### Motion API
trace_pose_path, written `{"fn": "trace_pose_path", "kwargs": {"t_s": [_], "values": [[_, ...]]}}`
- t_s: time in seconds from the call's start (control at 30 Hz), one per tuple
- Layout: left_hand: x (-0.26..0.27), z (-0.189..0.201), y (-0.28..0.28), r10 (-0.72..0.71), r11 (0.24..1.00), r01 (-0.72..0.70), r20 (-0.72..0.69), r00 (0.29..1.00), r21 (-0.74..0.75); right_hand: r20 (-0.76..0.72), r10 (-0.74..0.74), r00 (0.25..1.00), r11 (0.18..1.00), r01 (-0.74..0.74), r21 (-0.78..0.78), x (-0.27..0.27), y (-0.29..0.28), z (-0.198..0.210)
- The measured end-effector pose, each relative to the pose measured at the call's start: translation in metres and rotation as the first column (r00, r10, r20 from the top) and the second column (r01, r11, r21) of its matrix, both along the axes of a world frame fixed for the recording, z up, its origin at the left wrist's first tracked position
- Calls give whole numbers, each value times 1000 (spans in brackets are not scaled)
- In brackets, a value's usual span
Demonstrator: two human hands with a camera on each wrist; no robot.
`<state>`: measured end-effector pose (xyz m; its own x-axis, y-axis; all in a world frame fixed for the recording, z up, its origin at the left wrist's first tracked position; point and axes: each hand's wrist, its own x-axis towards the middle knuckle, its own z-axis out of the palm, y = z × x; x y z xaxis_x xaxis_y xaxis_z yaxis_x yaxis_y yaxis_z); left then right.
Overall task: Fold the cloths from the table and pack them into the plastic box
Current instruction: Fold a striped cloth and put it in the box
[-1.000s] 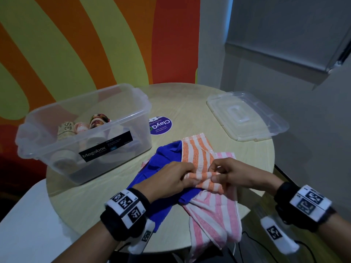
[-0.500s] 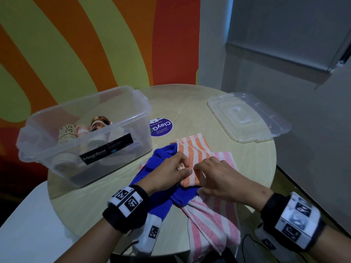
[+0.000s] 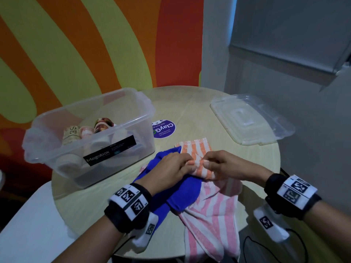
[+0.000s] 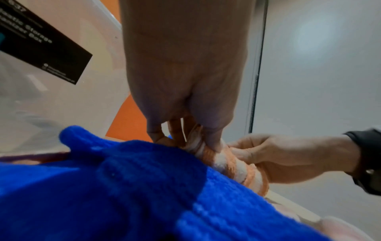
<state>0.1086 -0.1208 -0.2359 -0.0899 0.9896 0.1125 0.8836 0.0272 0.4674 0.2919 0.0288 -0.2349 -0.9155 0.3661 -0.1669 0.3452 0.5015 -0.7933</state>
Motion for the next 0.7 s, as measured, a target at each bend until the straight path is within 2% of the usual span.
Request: {"fn": "trace_pose_path", "kwargs": {"t_s": [0.1,0.23,0.3,0.37,0.43,0.5,0.57,0.63,0.7], "values": [[-9,-1,12,106,994,-106,9,994,-13,-8,-88,996,982,85,-167,1,5,-8],[-14,-6,25,257,965,-251,85,963,-77,-10,-151,989,965,145,-218,-3,5,-13],[-14,-9,29,317,947,-310,81,945,-87,1,-179,984,965,175,-196,-10,8,-12],[-17,-12,31,376,926,-368,108,920,-89,-22,-232,972,967,228,-116,-17,11,-12],[-19,-11,31,425,905,-411,150,893,-112,-76,-255,964,963,260,74,-21,14,-10],[-20,-11,33,448,892,-431,153,881,-134,-68,-138,988,959,151,239,-22,13,-9],[-22,-12,35,462,885,-441,151,874,-151,7,-2,1000,933,-1,361,-25,6,-11],[-24,-12,35,440,897,-420,192,877,-138,-30,45,999,905,-28,424,-28,7,-17],[-29,-12,29,341,940,-328,297,892,-96,-100,22,995,927,18,374,-29,11,-19]]}}
